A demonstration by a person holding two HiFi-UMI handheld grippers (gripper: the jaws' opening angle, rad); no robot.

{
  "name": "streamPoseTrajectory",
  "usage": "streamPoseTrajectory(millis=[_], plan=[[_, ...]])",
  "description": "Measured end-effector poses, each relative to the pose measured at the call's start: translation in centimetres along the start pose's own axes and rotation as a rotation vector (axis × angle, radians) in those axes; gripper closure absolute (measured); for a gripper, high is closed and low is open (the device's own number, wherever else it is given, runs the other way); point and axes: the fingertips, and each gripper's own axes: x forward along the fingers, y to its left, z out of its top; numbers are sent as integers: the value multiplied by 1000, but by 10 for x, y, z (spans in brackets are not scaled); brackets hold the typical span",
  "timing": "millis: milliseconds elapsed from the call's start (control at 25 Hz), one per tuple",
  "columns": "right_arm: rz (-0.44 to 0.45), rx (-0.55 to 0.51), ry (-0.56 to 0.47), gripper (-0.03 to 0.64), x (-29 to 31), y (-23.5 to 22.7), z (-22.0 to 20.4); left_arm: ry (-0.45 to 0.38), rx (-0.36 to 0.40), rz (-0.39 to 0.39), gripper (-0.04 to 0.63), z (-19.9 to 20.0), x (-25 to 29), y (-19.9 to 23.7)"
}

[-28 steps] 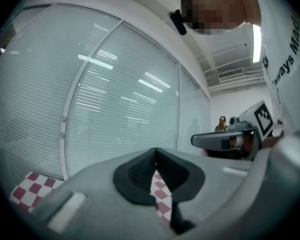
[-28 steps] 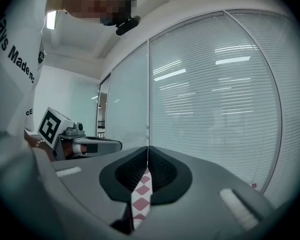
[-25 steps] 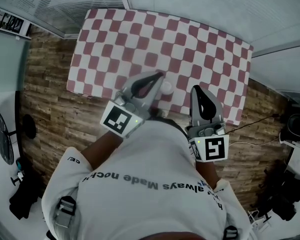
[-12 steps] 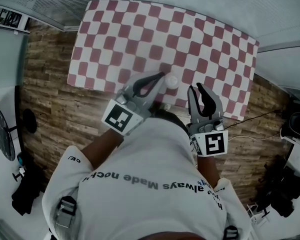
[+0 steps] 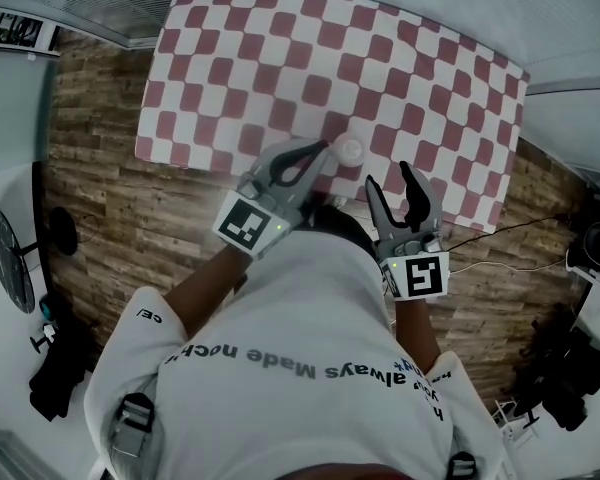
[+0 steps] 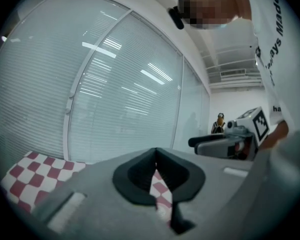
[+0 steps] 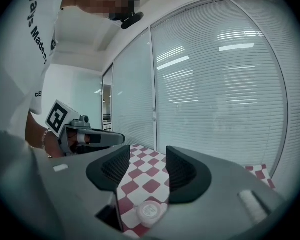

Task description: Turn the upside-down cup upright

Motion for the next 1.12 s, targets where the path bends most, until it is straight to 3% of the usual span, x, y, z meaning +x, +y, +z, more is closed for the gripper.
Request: streamPoseTrajectory(millis=[760, 1120], plan=[[-18, 25, 175, 295, 31, -5, -119, 93, -17, -8, 591, -90, 14, 16], [-8, 45, 199, 261, 47, -7, -160, 159, 11, 0, 591, -131, 21, 25]])
